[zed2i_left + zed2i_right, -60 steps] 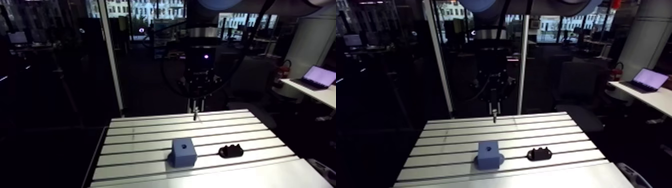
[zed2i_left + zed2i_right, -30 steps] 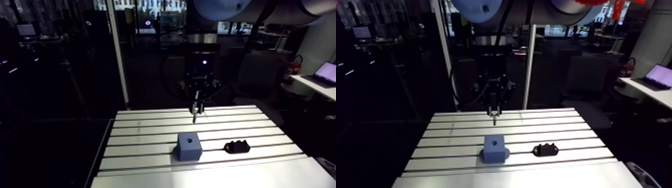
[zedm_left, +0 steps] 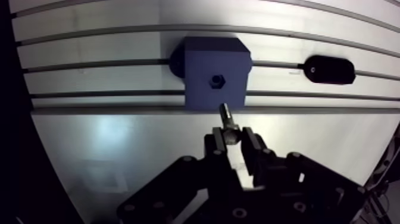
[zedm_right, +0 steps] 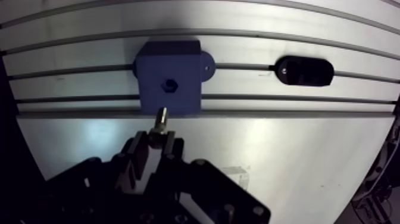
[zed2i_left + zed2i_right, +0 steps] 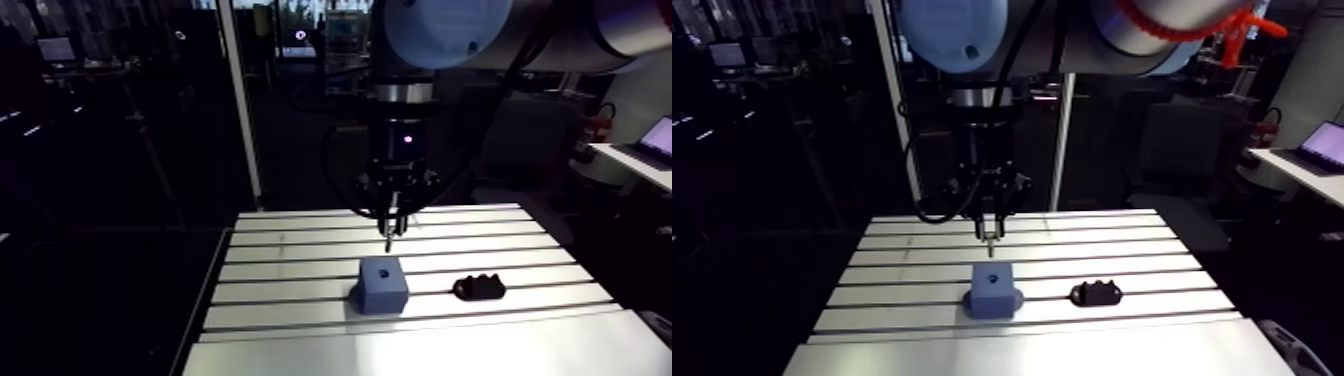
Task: Pick up the M10 bolt and insert it into the hex recess until seated.
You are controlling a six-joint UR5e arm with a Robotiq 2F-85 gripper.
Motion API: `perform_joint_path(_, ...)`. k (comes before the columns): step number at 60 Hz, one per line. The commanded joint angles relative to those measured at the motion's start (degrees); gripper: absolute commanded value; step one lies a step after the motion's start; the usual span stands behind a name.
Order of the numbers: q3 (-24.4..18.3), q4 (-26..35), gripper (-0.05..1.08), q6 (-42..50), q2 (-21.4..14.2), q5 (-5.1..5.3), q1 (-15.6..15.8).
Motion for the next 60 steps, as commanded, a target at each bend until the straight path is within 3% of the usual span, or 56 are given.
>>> perform_joint_path(1, 0.7, -1.3, 1.08, 0.1, 1.2, -0.05, 0.1)
perform_joint_path(45, 0.8, -3.6, 1.08, -0.2, 4.0, 0.29, 0.3)
perform_joint_path(60, 1.2, -3.4, 1.08, -0.2, 3.9, -0.04, 0.3)
